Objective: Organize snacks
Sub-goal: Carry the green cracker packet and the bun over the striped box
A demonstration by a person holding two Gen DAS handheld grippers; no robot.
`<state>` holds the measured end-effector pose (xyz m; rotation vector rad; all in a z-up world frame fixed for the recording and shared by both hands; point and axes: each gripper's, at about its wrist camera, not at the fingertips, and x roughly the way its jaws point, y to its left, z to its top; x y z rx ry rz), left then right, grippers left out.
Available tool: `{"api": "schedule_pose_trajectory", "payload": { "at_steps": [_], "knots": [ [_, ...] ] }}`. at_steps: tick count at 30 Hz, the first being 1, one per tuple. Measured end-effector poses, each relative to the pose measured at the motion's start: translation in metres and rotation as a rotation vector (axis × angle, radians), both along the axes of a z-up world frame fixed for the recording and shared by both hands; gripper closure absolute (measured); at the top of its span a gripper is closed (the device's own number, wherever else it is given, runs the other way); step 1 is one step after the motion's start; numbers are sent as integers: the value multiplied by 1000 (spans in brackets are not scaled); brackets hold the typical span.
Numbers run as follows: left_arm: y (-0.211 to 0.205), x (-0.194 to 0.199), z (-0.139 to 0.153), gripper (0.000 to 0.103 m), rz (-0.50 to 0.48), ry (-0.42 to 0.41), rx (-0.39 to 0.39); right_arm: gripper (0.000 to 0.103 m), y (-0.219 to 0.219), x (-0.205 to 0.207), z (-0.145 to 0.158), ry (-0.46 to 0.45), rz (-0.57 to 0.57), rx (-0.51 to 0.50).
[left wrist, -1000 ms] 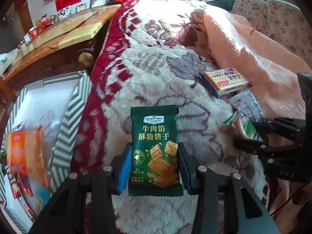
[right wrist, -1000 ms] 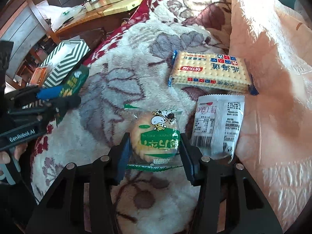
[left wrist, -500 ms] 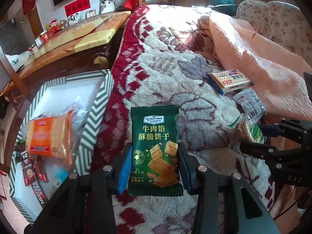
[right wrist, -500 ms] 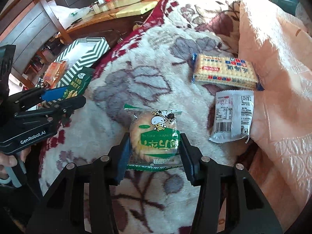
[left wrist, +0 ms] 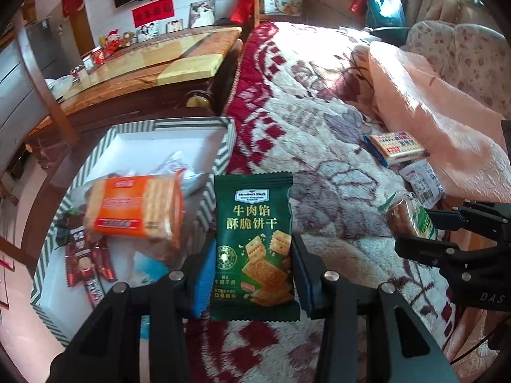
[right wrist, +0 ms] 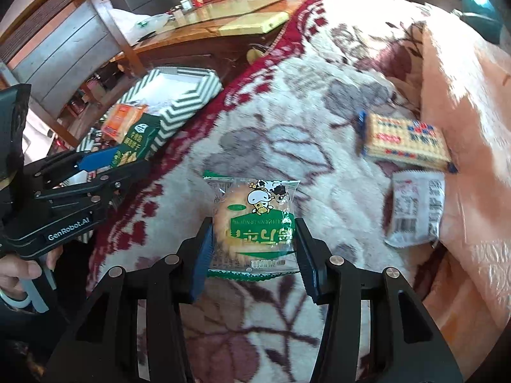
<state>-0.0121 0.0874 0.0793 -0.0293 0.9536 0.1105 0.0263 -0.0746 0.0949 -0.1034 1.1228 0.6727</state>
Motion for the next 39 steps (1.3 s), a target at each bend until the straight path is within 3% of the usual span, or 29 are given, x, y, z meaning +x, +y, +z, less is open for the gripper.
{"api": "schedule_pose_trajectory", "payload": {
  "at_steps": [20,39],
  "knots": [
    [72,-29,6,57,174,-25,-33,55,92,-14,23,-35,178,13],
    [131,-45,-4,56,355,-7,-81,55,165,-20,20,2,318,31]
  ]
}}
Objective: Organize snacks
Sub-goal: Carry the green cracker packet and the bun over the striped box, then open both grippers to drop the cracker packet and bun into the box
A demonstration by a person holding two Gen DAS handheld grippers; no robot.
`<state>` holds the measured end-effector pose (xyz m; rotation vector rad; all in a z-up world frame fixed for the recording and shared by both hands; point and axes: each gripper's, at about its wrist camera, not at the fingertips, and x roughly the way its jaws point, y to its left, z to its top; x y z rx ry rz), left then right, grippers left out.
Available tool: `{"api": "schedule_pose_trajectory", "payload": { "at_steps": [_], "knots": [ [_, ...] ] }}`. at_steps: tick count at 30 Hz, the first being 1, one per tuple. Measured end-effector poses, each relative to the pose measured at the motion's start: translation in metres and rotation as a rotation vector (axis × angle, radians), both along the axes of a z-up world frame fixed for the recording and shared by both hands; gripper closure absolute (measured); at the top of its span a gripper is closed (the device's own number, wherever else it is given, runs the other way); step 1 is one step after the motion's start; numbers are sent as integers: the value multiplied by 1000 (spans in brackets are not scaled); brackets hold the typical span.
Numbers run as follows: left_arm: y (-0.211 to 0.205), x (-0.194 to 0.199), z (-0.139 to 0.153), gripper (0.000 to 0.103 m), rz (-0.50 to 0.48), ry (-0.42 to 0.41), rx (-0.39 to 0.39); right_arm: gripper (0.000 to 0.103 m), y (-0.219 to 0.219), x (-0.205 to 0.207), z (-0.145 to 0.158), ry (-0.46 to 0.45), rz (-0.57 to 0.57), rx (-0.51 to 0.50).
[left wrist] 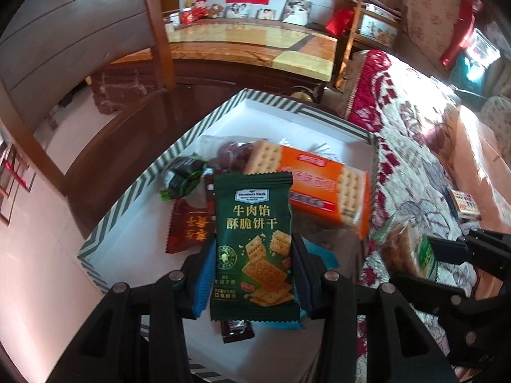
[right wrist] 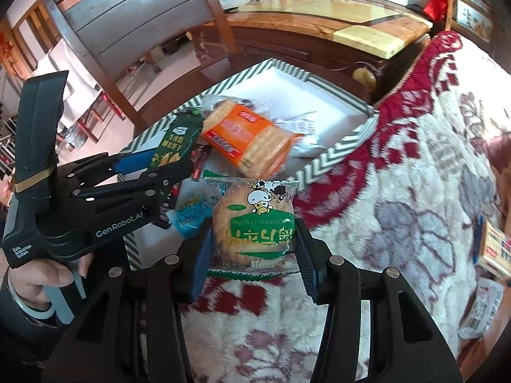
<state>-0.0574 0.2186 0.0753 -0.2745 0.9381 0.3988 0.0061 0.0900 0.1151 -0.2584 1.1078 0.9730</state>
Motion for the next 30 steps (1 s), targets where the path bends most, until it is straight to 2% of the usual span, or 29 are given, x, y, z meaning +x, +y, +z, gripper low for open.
{"api": "schedule_pose_trajectory", "payload": {
  "at_steps": [11,20,30],
  "knots": [
    [16,0,-9,56,49,28,-23,55,56,8,-20,37,101,-25],
    [20,4,-15,56,66,47,-16,55,74,29,-38,26,97,-68],
    [23,2,-14,54,92,40,-9,53,73,32,-41,95,78,-21]
  ]
}}
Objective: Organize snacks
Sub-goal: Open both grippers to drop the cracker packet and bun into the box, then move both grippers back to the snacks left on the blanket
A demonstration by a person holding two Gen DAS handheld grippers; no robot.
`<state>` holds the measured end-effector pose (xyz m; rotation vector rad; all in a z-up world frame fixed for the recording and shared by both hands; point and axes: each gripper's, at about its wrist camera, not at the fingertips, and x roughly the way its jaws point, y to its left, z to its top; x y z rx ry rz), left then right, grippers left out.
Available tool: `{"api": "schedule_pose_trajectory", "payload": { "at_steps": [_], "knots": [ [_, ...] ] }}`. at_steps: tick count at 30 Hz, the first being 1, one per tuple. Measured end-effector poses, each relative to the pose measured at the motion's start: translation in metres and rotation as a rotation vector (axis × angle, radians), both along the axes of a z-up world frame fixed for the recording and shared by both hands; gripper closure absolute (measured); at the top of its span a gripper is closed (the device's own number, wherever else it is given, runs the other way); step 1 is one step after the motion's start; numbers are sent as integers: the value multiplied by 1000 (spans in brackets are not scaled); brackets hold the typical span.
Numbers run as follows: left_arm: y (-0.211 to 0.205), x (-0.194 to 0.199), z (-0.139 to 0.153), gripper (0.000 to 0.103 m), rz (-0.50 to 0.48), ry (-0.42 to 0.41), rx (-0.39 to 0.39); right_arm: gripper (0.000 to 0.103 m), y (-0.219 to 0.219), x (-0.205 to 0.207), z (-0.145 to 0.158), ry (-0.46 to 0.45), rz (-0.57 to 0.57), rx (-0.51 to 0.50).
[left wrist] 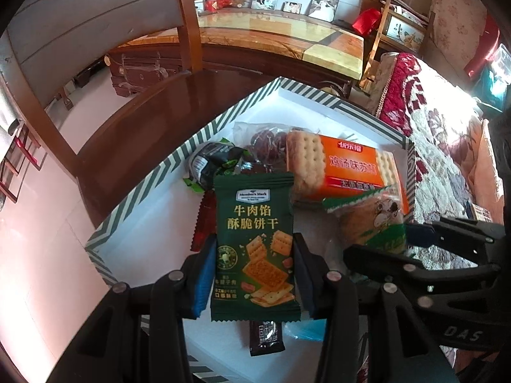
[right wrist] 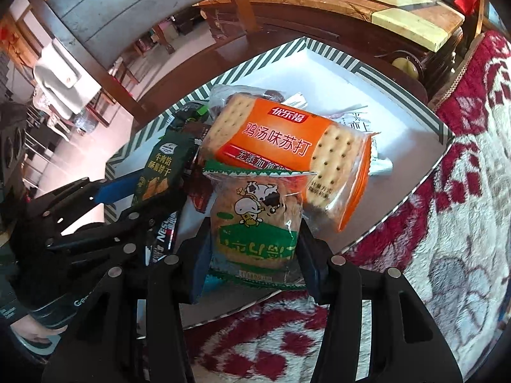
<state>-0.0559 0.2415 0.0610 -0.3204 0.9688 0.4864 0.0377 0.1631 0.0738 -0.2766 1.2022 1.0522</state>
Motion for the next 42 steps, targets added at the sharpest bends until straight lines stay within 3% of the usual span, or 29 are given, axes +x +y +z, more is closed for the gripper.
{"api": "schedule_pose_trajectory", "payload": {
  "at_steps": [2,4,8,12,15,29,42],
  "knots": [
    [2,-1,0,53,6,1,-5,51,-3,0,3,30,-16,22],
    [3,-1,0,52,14,-1,-9,44,-5,-1,7,33,-29,44],
    [2,-2,0,51,15,0,0,43,-12,-7,19,1,-38,62],
    [1,-2,1,27,23,-8,1,43,-23,-10,24,-13,-64,69],
    [0,-2,3,19,25,-15,12,43,-34,-10,27,-10,-92,90],
    [-13,-7,17,19,14,-60,44,43,-68,-18,29,-21,-165,106],
    [-57,3,30,19,-85,-86,65,43,-107,-22,29,-43,-237,86]
  ]
}}
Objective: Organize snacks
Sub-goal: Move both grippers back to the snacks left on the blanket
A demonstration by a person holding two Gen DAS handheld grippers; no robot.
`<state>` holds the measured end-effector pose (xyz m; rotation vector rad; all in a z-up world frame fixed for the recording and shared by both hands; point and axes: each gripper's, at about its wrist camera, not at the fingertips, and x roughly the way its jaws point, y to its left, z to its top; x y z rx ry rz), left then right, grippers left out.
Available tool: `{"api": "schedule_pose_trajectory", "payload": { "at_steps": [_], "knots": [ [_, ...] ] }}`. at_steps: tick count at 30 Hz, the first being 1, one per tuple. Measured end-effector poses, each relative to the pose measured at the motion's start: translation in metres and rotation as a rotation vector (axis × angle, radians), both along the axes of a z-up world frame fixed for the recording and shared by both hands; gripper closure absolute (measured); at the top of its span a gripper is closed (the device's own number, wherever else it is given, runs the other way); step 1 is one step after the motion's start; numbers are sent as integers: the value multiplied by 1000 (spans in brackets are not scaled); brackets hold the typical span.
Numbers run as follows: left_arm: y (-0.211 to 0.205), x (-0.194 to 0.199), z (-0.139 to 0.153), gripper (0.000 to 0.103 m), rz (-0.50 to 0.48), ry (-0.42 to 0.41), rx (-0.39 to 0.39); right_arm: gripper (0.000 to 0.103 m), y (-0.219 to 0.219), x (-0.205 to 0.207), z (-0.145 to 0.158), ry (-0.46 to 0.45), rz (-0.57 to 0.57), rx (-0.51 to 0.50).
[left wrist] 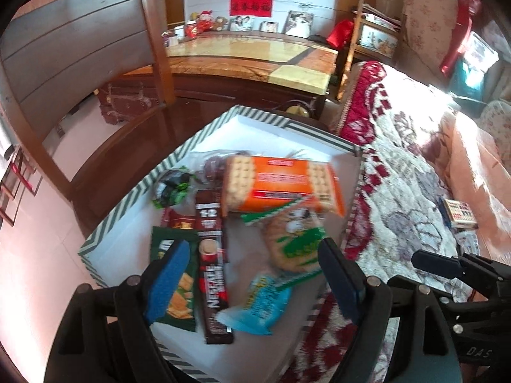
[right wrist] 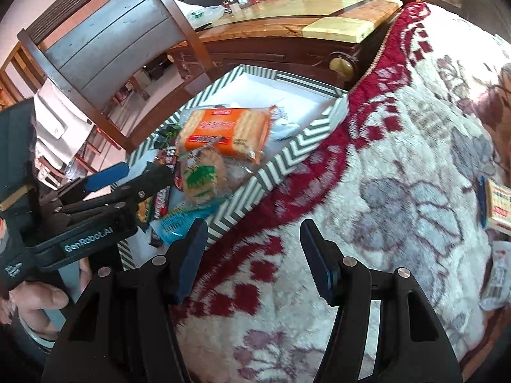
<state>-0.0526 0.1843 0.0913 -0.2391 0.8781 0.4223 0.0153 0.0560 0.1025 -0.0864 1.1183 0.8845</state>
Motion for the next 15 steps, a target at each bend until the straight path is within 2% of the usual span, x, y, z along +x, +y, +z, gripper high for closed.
{"api": "schedule_pose_trajectory", "payload": {
  "at_steps": [15],
  "knots": [
    [-74,29,2,19,-184,8,13,43,-70,8,-6,18,-119,-9]
  ]
}}
